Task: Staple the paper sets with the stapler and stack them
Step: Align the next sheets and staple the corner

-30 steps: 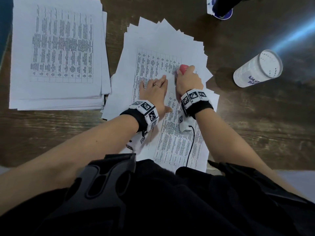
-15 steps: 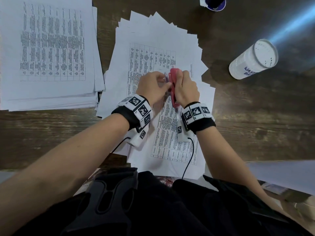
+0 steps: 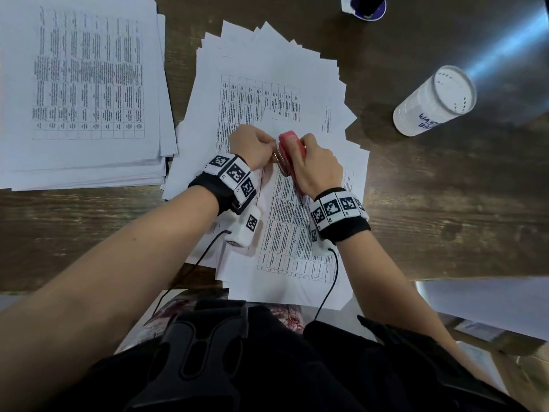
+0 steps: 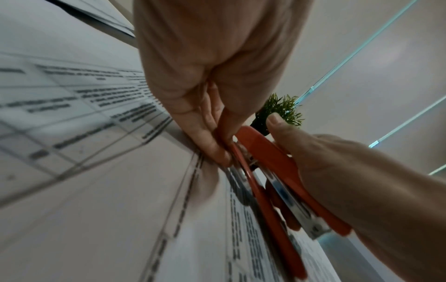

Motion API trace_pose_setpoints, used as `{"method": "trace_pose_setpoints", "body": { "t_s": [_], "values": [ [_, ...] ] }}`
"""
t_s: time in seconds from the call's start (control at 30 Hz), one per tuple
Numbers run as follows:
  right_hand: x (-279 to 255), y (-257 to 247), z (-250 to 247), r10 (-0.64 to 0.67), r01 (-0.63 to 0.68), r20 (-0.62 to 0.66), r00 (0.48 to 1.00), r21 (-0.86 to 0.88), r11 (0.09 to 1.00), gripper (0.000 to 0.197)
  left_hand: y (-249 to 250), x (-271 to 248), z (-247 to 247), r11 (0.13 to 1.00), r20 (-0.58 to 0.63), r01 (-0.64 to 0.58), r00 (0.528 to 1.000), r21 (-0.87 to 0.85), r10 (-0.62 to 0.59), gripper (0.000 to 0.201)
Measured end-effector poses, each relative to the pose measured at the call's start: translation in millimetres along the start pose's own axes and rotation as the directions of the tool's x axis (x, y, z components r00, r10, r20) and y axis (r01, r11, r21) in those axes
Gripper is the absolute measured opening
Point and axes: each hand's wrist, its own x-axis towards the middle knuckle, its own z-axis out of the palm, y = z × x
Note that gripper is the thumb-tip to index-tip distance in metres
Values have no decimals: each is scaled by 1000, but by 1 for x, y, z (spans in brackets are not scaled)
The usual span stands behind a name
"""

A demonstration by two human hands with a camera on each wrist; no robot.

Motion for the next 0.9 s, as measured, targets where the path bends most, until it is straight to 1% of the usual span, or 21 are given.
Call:
{"method": "trace_pose_setpoints", "body": {
  "t_s": [0.1,0.17,0.27,0.37,0.4,0.43,0.5,0.53,0.6,0.7,0.8,0.9],
  "values": [
    [3,2,-1,53,-53,-25,998,12,999,55,0,5,-7,998,-73,-43,997,-53,39,9],
    [8,5,-3,81,-80,-48,996,9,997,51,0,6,-12,996,-102,-85,991,-28,82,11],
    [16,8,-5,29,-31,-43,999,-51,998,47,3,6,-17,988,-107,-145,983,47,150,15],
    [21,3,-12,24,-32,-38,999,-213,977,47,10,5,-19,984,-111,-179,978,6,179,17],
    [23,0,-15,7,-20,-61,998,-211,977,43,13,4,-20,981,-103,-192,976,-16,190,16],
    [25,-5,-20,-36,20,-99,994,-155,988,38,17,3,-19,977,-88,-209,975,-48,204,16],
    [30,-14,-28,-144,160,-188,972,69,985,24,23,1,-19,963,-71,-239,970,-127,232,18],
    [32,-18,-31,-168,203,-193,967,179,963,20,25,0,-19,956,-85,-242,969,-163,231,21],
    [33,-27,-36,-175,214,-149,973,304,928,16,28,-1,-20,947,-120,-228,971,-224,206,25],
    [35,-32,-37,-145,179,-116,983,382,907,14,30,-2,-22,941,-136,-221,972,-257,192,25],
    [38,-34,-36,-119,144,-84,989,422,895,14,31,-1,-23,941,-133,-219,973,-258,190,29],
    [37,-35,-35,-123,149,-88,989,431,890,11,31,1,-20,945,-112,-211,976,-248,189,31]
  ]
}}
